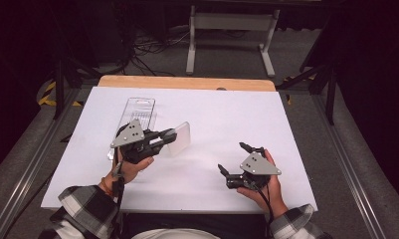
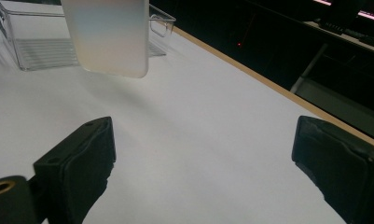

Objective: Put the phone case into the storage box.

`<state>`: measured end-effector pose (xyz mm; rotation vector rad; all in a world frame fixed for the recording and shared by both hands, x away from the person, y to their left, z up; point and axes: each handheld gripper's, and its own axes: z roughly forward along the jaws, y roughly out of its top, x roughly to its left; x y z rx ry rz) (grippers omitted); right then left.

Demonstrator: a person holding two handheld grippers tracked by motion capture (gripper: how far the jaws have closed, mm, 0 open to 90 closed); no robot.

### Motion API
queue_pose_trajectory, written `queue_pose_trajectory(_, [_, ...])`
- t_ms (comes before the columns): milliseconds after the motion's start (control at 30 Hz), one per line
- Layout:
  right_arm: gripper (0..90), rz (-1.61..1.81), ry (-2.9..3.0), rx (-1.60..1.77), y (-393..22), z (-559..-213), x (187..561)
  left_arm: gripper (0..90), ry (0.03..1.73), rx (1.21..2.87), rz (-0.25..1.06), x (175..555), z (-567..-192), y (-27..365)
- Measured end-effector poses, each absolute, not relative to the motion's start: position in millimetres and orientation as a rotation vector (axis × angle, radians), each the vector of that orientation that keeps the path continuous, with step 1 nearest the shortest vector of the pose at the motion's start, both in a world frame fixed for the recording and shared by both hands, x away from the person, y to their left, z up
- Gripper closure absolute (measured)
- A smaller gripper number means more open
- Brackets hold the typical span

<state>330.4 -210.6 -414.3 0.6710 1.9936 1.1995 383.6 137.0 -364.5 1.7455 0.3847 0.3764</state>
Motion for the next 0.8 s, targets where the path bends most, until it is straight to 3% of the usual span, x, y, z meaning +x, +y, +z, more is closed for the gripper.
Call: queue_pose_trajectory(800, [7.0,1.182,1.988,0.671,-211.1,-413.8,331.5,79.9,0.385,1.727,0.404,382.9,-358.7,147.2])
